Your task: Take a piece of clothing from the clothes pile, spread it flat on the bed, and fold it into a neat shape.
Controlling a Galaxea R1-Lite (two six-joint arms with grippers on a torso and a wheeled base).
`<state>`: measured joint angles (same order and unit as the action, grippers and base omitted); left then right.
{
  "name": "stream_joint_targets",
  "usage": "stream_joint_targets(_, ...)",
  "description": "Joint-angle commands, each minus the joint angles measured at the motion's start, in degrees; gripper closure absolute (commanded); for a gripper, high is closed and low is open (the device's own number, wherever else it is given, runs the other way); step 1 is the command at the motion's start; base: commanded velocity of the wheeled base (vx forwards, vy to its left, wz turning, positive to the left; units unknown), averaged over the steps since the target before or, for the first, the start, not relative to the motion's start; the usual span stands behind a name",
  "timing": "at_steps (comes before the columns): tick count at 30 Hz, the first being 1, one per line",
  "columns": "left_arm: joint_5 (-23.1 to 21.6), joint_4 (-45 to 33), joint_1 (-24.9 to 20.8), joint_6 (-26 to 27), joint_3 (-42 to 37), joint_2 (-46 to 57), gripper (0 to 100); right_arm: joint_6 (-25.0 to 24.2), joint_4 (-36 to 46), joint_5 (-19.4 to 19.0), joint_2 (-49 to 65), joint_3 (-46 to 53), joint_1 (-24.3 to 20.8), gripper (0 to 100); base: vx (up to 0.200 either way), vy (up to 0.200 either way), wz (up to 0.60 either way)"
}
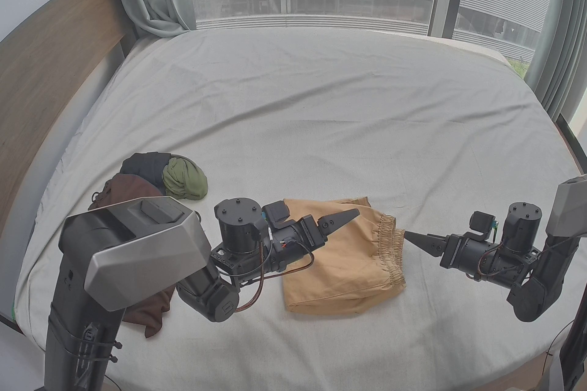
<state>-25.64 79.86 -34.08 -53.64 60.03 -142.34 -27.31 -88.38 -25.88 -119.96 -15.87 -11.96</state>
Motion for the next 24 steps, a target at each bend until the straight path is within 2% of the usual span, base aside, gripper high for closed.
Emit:
stream_joint_targets(1, 0.59, 0.12, 0.33, 0.29, -0.88, 0.13, 0, 0.06, -0.04, -0.05, -0.19, 0.14, 0.01, 0, 0.000, 0.000, 0.00)
stream_joint_targets(10, 0.94, 0.47, 1.48, 5.74, -5.97, 2.94, 0, 0.24, -0.04, 0.04, -0.81, 0.23, -0.52, 0, 0.000, 0.000, 0.00)
stream_joint_targets(12, 0.94, 0.47, 2.09, 8.64, -8.43, 5.32, 0, 0.24, -0.04, 0.04, -0.72, 0.32, -0.52, 0, 0.000, 0.000, 0.00)
stream_joint_targets(16, 0.94, 0.12, 2.44, 10.13, -11.07, 9.71, 0, 0.24, -0.04, 0.13, -0.63, 0.58, -0.52, 0, 0.000, 0.000, 0.00)
stream_joint_targets(22, 0.68, -0.32, 5.34, 13.30, -16.70, 17.18, 0, 0.32, -0.04, 0.13, -0.02, 0.75, -0.61, 0, 0.000, 0.000, 0.00)
stream_joint_targets(24, 0.15, -0.67, 8.25, 16.20, -22.06, 22.10, 0, 0.41, -0.04, 0.22, -0.45, 0.67, -0.61, 0, 0.000, 0.000, 0.00)
